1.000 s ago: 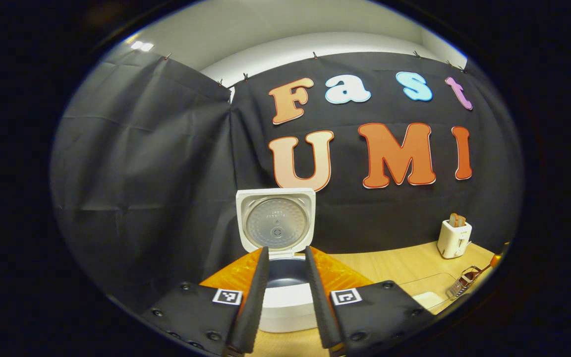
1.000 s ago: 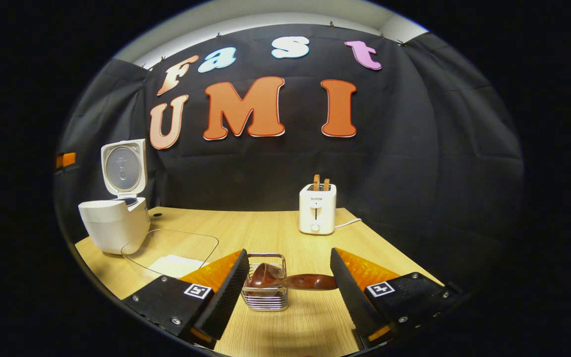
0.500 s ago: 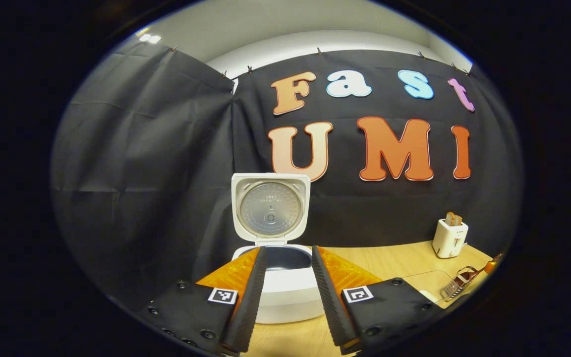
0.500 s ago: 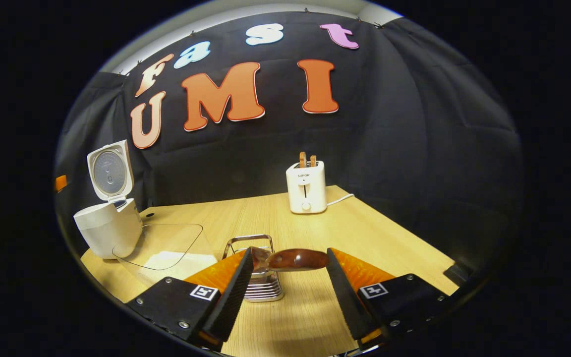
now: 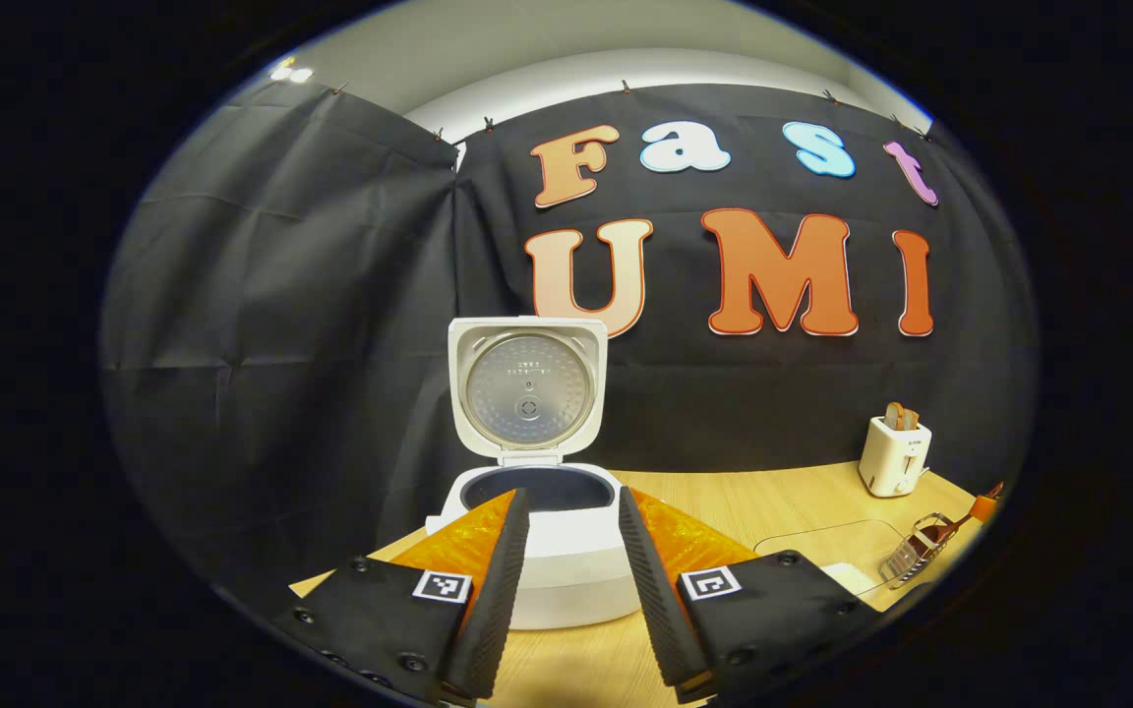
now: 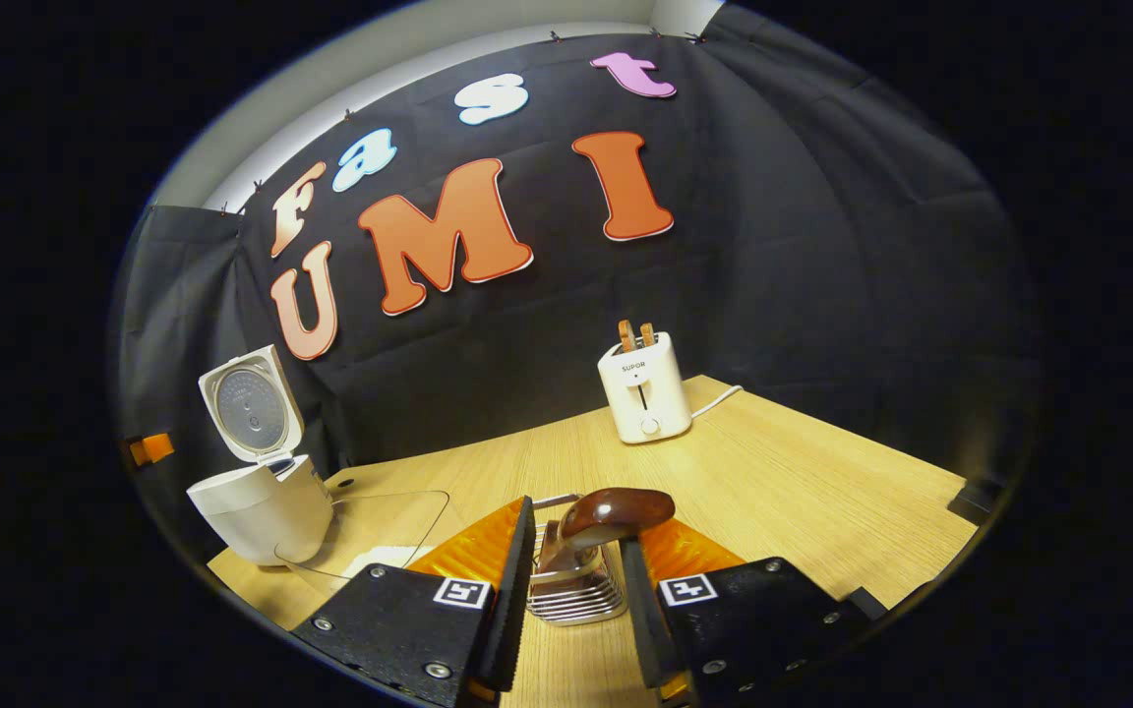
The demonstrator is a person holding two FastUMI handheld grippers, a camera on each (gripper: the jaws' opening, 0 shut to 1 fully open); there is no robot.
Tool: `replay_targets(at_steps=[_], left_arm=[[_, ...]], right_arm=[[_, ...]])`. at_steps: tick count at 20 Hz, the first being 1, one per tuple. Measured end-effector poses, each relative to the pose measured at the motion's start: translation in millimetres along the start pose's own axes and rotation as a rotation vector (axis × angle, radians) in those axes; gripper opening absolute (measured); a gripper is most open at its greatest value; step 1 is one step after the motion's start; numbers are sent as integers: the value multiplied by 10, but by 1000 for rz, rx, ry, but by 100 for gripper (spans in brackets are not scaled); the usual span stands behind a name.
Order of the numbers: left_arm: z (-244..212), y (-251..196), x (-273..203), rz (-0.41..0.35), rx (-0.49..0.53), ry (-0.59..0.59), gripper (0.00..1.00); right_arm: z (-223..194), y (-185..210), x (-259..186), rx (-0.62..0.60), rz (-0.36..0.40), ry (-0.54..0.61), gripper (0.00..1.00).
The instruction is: Close the left gripper, press the button to open the rice cooker; take a wooden spoon from the chopstick holder with the right hand, scoop a spoonful of rice and pour it into the rice cooker, then put the wooden spoon back into the chopstick holder.
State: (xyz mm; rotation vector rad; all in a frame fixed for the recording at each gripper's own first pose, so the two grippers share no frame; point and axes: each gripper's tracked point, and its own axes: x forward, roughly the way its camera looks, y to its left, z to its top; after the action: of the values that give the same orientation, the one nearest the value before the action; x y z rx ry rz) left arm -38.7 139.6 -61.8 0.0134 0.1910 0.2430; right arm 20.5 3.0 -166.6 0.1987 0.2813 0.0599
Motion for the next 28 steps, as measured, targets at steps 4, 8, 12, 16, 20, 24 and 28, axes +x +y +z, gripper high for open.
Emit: replay_targets(at_steps=[4, 8, 12, 16, 20, 24, 28], left_arm=[[-43, 31, 18, 7, 2, 8, 63], [-121, 30, 47, 6, 2, 28, 63], [-169, 4, 48, 0, 5, 39, 56], [-230, -8, 76, -9, 18, 53, 66], [-304, 84, 96, 9, 2, 71, 76], [-451, 120, 110, 15, -4, 103, 76], [-501, 165, 117, 23, -2, 113, 76]], right_arm=[[84, 27, 168, 1, 3, -39, 36], [186, 106, 315, 17, 31, -58, 27], [242, 202, 493, 24, 57, -47, 22], [238, 241, 635, 41, 52, -10, 16], [372, 235, 614, 51, 16, -20, 15], [623, 402, 454, -23, 20, -88, 15], [992, 650, 298, -51, 60, -168, 15]])
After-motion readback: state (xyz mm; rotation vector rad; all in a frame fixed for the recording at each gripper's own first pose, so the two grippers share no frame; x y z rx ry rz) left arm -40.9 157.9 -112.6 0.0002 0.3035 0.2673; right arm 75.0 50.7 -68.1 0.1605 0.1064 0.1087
